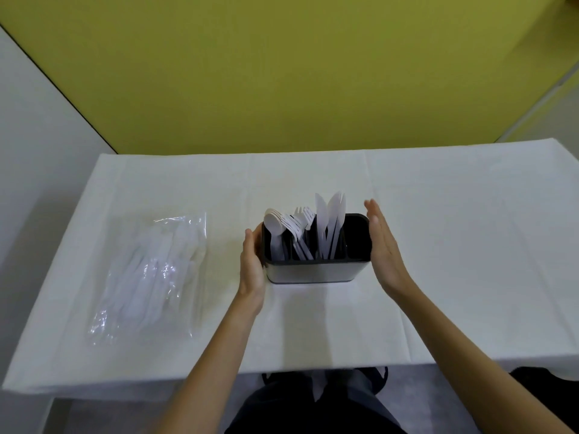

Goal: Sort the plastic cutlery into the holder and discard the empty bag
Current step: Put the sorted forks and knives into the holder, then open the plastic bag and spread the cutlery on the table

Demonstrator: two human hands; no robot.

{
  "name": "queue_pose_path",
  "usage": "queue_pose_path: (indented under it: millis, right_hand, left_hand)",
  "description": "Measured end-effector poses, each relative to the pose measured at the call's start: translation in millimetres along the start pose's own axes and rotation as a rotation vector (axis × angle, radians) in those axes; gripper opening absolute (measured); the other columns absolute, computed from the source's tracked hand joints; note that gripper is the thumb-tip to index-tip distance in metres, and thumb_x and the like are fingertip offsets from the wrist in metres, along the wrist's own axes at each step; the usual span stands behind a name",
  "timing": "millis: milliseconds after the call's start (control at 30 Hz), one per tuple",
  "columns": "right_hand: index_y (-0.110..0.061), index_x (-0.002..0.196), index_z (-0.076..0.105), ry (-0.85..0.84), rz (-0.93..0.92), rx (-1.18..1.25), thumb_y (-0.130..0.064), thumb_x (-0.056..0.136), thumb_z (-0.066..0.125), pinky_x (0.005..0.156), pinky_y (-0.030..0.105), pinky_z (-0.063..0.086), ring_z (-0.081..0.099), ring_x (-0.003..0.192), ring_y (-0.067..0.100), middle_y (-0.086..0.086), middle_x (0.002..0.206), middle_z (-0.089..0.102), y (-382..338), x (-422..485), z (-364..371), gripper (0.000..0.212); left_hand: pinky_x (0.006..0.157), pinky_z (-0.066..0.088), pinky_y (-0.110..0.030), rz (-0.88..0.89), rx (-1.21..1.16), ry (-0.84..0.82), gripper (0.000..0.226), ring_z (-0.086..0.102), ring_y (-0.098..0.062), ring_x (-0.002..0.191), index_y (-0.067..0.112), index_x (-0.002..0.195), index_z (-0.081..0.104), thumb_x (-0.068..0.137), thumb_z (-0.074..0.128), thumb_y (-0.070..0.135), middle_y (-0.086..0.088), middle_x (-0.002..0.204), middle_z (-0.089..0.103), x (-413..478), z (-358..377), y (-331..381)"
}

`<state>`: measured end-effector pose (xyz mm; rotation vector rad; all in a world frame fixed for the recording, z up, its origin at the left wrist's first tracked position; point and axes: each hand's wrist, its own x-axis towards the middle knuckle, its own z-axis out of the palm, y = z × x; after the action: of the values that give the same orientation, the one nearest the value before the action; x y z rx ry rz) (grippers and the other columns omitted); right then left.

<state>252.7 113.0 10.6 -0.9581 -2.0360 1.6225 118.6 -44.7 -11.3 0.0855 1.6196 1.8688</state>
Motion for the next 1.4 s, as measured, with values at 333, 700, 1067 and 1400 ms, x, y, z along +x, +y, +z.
queue_pose_path:
  millis: [333, 700, 1067, 1400]
  right_hand:
    - [-0.018, 0.118, 0.062, 0.098, 0.199, 0.377, -0.029, 0.103, 0.023, 0.090, 0.029, 0.045, 0.060, 0.107, 0.014, 0.001, 0.114, 0.067, 3, 19, 22, 0.043]
    - [-0.016, 0.117, 0.061, 0.073, 0.200, 0.377, -0.030, 0.102, 0.026, 0.098, 0.031, 0.041, 0.056, 0.111, 0.017, 0.005, 0.121, 0.063, -19, 131, 42, 0.041]
    - [-0.025, 0.115, 0.056, 0.034, 0.133, 0.341, -0.042, 0.103, 0.014, 0.096, 0.020, 0.038, 0.052, 0.107, 0.001, -0.012, 0.114, 0.060, -12, 120, 39, 0.047]
    - [-0.014, 0.138, 0.043, 0.155, 0.323, 0.343, -0.032, 0.103, 0.031, 0.113, 0.035, 0.032, 0.048, 0.122, 0.013, 0.003, 0.136, 0.051, 20, 13, 84, 0.041]
  left_hand:
    - [0.084, 0.049, -0.022, 0.018, -0.016, 0.049, 0.046, 0.057, -0.018, 0.117, 0.001, 0.133, 0.051, 0.103, 0.026, 0.024, -0.015, 0.134, 0.055, 17, 16, 11]
    - [0.053, 0.045, -0.010, 0.036, -0.035, 0.100, 0.041, 0.062, 0.001, 0.061, 0.012, 0.102, 0.063, 0.102, 0.024, 0.024, 0.006, 0.076, 0.069, 116, 30, 54]
    - [0.081, 0.049, -0.015, 0.020, 0.020, 0.055, 0.043, 0.064, 0.002, 0.091, 0.014, 0.112, 0.061, 0.103, 0.022, 0.028, 0.004, 0.103, 0.070, 118, 15, 48]
    - [0.106, 0.029, -0.018, 0.196, 0.175, 0.414, 0.038, 0.042, -0.011, 0.133, 0.005, 0.135, 0.051, 0.101, 0.034, 0.012, -0.003, 0.141, 0.049, 52, -102, 42]
